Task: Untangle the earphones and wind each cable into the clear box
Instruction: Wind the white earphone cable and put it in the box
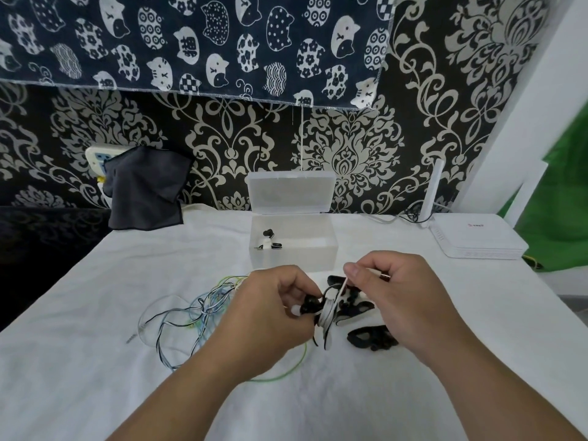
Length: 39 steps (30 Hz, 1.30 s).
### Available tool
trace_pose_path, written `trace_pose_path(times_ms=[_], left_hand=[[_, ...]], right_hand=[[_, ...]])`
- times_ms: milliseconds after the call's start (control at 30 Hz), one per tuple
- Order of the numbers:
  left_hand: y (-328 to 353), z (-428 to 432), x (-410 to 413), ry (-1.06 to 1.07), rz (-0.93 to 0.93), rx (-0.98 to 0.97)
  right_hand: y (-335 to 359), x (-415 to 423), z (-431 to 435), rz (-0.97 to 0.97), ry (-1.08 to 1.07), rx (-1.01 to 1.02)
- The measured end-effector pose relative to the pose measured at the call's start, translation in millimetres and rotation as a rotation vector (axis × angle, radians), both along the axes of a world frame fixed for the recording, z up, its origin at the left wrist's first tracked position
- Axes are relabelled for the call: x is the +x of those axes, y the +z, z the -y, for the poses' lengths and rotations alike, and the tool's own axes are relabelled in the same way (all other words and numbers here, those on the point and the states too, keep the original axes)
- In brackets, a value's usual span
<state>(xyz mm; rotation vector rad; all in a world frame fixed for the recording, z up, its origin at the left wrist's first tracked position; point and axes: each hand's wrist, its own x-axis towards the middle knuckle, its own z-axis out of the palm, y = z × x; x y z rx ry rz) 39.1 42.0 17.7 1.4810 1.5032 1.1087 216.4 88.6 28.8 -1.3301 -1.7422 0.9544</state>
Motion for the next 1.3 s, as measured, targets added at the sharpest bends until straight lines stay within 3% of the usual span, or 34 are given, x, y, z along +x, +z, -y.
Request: trace_pose_path(times_ms=[200, 400, 500, 667, 800, 867, 933, 1133, 1300], left_hand=[[-4.1, -1.7, -0.1, -0.038, 0.07, -0.005], [-6.3, -2.9, 0.2, -0.052, 0.106, -0.006], [-3.6, -0.3, 1.9, -0.043, 0.034, 0.025], [-3.4, 0.4, 1.6, 0.084, 0.01, 0.05], [-4.7, 1.2, 4.4, 0.113, -0.086, 0.132], [-4.0, 2.4, 6.5, 0.129, -0.121, 0.209], [-1.5, 4.0, 9.4, 0.161, -0.14, 0.252], [1.6, 0.0, 9.2, 0.163, 0.439, -0.088], [-4.5, -0.1, 12.5, 0.151, 0.517, -0.1]], right_hand=[[-3.2, -1.9, -0.3, 0.015, -0.025, 0.003], [-8.6, -3.2, -2.6, -0.025, -0.02, -0.112], [-9.9, -5.3, -1.3, -0.04, 0.021, -0.223], [-8.3, -9.9, 4.2, -0.185, 0.114, -0.489], [-6.6, -14.1, 7.0, -0.368, 0.162, -0.568], [-9.0, -15.5, 6.3, -0.419, 0.13, -0.511], [-12.2, -15.8, 5.7, -0.33, 0.059, -0.347], [-10.8, -18.2, 9.1, -0.255, -0.014, 0.047], [-22.0, -22.5, 7.4, -0.153, -0.002, 0.177]])
